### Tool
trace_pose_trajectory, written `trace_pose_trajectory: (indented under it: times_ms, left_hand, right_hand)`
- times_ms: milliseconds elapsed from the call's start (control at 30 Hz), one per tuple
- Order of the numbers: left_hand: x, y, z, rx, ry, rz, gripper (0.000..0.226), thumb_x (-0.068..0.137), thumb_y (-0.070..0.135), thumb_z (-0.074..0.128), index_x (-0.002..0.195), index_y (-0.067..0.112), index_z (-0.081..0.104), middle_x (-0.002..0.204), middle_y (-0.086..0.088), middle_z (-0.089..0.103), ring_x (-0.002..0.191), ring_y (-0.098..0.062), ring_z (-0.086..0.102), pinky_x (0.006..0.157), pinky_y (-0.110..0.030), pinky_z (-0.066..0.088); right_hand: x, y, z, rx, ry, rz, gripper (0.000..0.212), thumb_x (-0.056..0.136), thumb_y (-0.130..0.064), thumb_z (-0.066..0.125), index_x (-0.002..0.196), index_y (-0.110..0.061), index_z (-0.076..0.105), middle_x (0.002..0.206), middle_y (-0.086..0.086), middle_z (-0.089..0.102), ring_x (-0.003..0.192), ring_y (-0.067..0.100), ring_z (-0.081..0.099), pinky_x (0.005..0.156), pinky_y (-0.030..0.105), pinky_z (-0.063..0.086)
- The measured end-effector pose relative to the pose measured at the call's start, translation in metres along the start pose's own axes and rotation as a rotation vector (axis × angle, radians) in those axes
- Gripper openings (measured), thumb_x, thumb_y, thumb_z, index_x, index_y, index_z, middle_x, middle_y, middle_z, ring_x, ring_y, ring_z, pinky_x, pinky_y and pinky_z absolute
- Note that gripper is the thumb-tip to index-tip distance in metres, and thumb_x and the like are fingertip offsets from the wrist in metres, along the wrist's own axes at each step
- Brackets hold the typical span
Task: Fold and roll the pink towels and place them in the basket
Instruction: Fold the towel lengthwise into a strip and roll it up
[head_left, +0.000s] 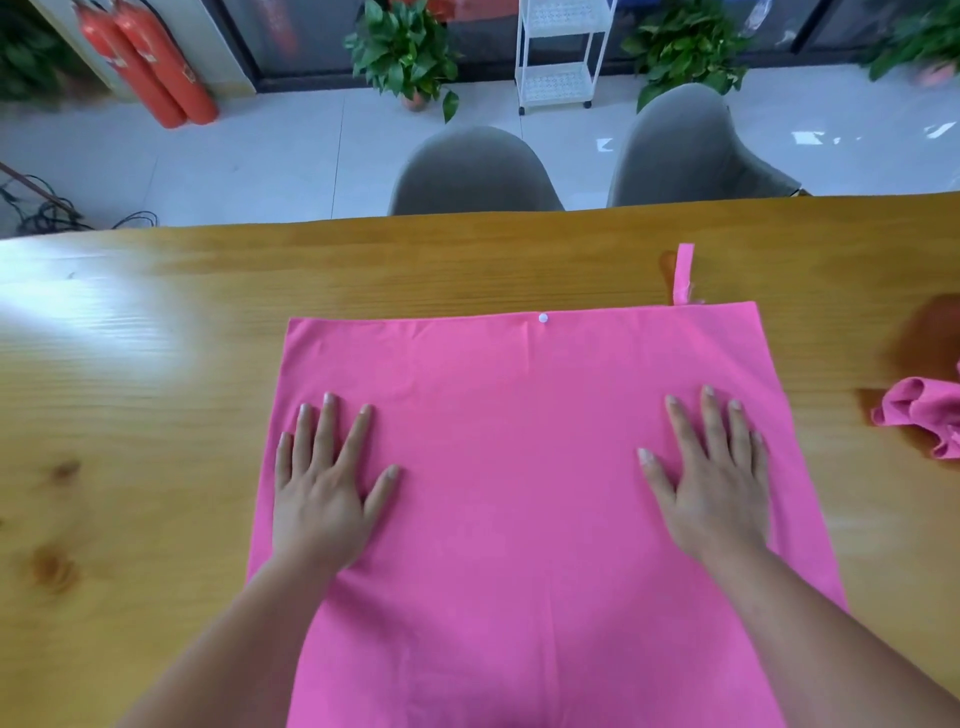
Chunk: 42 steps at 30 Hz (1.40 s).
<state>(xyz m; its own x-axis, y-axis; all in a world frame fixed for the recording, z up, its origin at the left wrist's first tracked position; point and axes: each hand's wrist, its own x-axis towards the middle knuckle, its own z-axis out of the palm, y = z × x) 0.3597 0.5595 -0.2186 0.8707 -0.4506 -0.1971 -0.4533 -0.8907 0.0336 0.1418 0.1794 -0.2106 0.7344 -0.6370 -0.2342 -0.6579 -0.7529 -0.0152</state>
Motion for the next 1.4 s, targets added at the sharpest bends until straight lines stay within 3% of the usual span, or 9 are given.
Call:
trace_pose_trajectory:
  times_ms: [167,267,433,600,867,967,1133,1300,1400]
  left_hand:
    - [0.064,0.007,-0.015,0.034,-0.117,-0.041,0.089,0.094,0.084,0.006,0.168,0.036,-0.007,0.176,-0.008,-0.017,0.161,-0.032,-0.017,0.131,-0.054,0.001]
    - [0.091,0.040,-0.036,0.067,-0.166,-0.056,0.087,0.097,0.079,0.001,0.167,0.029,-0.014,0.172,-0.012,-0.025,0.159,-0.038,-0.022,0.131,-0.056,-0.002]
    - [0.016,0.108,-0.013,-0.023,-0.091,0.259,0.077,0.104,0.075,0.013,0.168,0.037,-0.006,0.175,-0.002,-0.018,0.161,-0.029,-0.020,0.130,-0.056,0.004]
    - [-0.022,0.040,-0.001,-0.043,-0.008,0.077,0.079,0.102,0.074,0.030,0.169,0.037,0.008,0.178,-0.001,-0.005,0.163,-0.026,-0.010,0.131,-0.056,0.011]
    - [0.079,0.041,-0.014,0.020,-0.043,0.092,0.082,0.099,0.082,0.010,0.167,0.039,-0.008,0.176,-0.005,-0.015,0.161,-0.028,-0.019,0.131,-0.053,0.001]
    - [0.094,0.063,-0.021,0.034,-0.092,0.054,0.082,0.101,0.076,0.009,0.168,0.033,-0.010,0.175,-0.008,-0.018,0.161,-0.031,-0.019,0.131,-0.054,-0.002]
    - [0.008,0.114,0.002,-0.029,-0.042,0.207,0.077,0.105,0.073,0.015,0.169,0.034,-0.003,0.177,-0.001,-0.013,0.162,-0.025,-0.018,0.131,-0.053,0.004]
    - [-0.037,0.025,0.010,-0.038,0.018,0.008,0.079,0.102,0.073,0.025,0.169,0.034,0.007,0.178,0.000,-0.004,0.163,-0.024,-0.012,0.131,-0.053,0.008]
    - [-0.031,-0.004,0.009,-0.009,-0.031,-0.011,0.085,0.100,0.078,0.018,0.170,0.031,0.003,0.177,-0.003,-0.009,0.162,-0.023,-0.016,0.132,-0.052,0.006]
  right_hand:
    - [0.060,-0.010,-0.018,-0.027,-0.064,-0.007,0.080,0.098,-0.078,0.006,0.167,-0.040,-0.003,0.176,0.001,-0.014,0.162,0.029,-0.012,0.130,0.056,0.005]
    - [0.080,-0.042,-0.035,-0.039,-0.071,-0.003,0.074,0.102,-0.071,0.013,0.167,-0.039,-0.003,0.175,0.004,-0.018,0.161,0.034,-0.014,0.129,0.060,0.003]
    - [0.003,-0.108,-0.011,-0.029,-0.061,-0.314,0.073,0.104,-0.072,0.013,0.168,-0.038,0.002,0.176,0.005,-0.011,0.162,0.033,-0.011,0.130,0.058,0.007]
    - [-0.020,-0.031,-0.002,-0.004,-0.012,-0.051,0.077,0.101,-0.074,0.017,0.168,-0.038,0.009,0.177,0.002,-0.002,0.163,0.029,-0.006,0.130,0.057,0.010]
    - [0.076,-0.036,-0.017,-0.046,-0.022,-0.032,0.078,0.099,-0.077,0.005,0.167,-0.040,-0.004,0.176,0.002,-0.013,0.162,0.031,-0.010,0.130,0.057,0.005]
    - [0.087,-0.057,-0.028,-0.048,-0.030,-0.026,0.073,0.103,-0.070,0.011,0.167,-0.038,-0.004,0.175,0.005,-0.017,0.161,0.034,-0.013,0.129,0.061,0.004]
    - [0.001,-0.118,-0.010,0.014,-0.033,-0.282,0.073,0.105,-0.072,0.014,0.168,-0.038,0.001,0.176,0.003,-0.014,0.161,0.031,-0.015,0.130,0.056,0.003]
    - [-0.025,-0.028,0.004,0.004,0.021,-0.093,0.075,0.102,-0.074,0.015,0.168,-0.038,0.009,0.177,0.002,0.000,0.163,0.029,-0.003,0.129,0.055,0.012]
    - [-0.010,0.020,0.002,-0.017,-0.003,-0.006,0.081,0.098,-0.078,0.006,0.168,-0.038,0.003,0.177,0.002,-0.004,0.163,0.029,-0.006,0.130,0.056,0.011]
